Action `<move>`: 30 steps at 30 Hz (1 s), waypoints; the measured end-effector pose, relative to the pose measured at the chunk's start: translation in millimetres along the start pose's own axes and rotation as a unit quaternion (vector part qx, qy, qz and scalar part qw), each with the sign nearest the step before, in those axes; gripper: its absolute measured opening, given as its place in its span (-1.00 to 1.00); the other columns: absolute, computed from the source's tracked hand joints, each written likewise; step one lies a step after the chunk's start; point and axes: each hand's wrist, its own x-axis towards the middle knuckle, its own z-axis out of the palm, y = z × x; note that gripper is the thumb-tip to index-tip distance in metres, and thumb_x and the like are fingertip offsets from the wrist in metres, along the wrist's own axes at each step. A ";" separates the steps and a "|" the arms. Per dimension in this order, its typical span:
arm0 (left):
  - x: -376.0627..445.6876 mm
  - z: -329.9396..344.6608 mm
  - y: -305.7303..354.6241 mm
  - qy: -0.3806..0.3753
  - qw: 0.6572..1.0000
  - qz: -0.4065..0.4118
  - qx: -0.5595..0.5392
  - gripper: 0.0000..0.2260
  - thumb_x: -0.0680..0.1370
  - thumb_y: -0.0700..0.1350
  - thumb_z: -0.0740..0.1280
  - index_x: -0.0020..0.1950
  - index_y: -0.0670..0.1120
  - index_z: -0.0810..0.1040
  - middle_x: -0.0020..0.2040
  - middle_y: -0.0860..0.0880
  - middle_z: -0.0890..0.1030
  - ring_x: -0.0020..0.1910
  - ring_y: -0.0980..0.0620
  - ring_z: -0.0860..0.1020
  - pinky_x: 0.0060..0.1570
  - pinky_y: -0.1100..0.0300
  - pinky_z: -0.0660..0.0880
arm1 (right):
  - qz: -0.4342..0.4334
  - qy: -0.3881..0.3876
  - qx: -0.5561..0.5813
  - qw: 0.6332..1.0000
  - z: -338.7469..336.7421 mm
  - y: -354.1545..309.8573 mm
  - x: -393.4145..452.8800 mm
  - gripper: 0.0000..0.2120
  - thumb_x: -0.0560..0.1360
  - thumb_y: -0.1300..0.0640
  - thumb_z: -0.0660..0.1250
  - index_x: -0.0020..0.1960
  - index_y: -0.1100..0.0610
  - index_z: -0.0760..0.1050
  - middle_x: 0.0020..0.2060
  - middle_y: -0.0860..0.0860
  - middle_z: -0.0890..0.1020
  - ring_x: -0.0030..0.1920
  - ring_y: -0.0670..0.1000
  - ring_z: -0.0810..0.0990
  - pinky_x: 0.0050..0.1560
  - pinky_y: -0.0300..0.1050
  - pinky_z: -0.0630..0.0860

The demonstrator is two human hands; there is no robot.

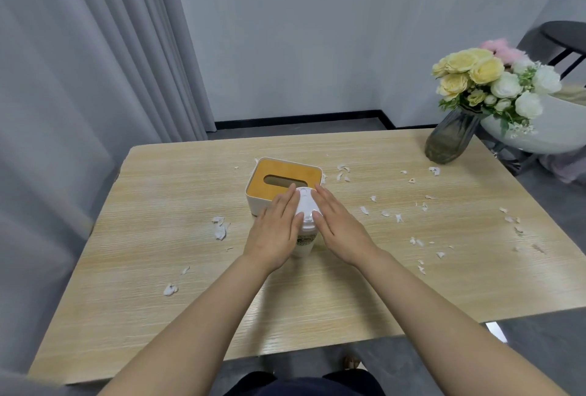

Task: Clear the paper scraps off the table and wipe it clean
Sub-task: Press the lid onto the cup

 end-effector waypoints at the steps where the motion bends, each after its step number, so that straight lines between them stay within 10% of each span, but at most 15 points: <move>1: -0.3 2.3 0.3 0.004 1.000 -0.002 -0.012 -0.54 0.66 0.05 -0.11 0.55 0.00 -0.02 0.56 0.13 -0.07 0.53 0.10 0.00 0.47 0.05 0.07 | 0.003 0.002 0.008 1.000 1.0 0.0 0.1 -0.51 0.65 -0.06 -0.09 0.54 0.01 0.00 0.53 -0.17 -0.04 0.51 -0.19 -0.09 0.48 -0.12 0.09; 22: 1.8 13.0 -8.5 0.001 0.998 0.016 -0.063 -0.54 0.66 0.01 -0.09 0.55 -0.05 -0.01 0.55 0.13 -0.08 0.53 0.11 -0.01 0.44 -0.03 0.12 | 0.015 -0.016 -0.017 1.000 2.1 -3.3 2.0 -0.46 0.61 -0.15 -0.16 0.54 0.00 -0.04 0.53 -0.17 -0.07 0.51 -0.12 0.00 0.42 -0.05 0.22; 30: -1.3 0.2 -1.2 -0.032 0.993 0.013 -0.111 -0.54 0.67 0.01 -0.08 0.55 -0.06 -0.02 0.55 0.15 -0.15 0.48 0.17 0.12 0.32 0.28 0.18 | 0.043 -0.034 0.002 0.998 0.1 -6.4 1.2 -0.50 0.63 -0.10 -0.12 0.54 -0.04 -0.06 0.53 -0.17 -0.07 0.50 -0.03 0.09 0.40 0.04 0.25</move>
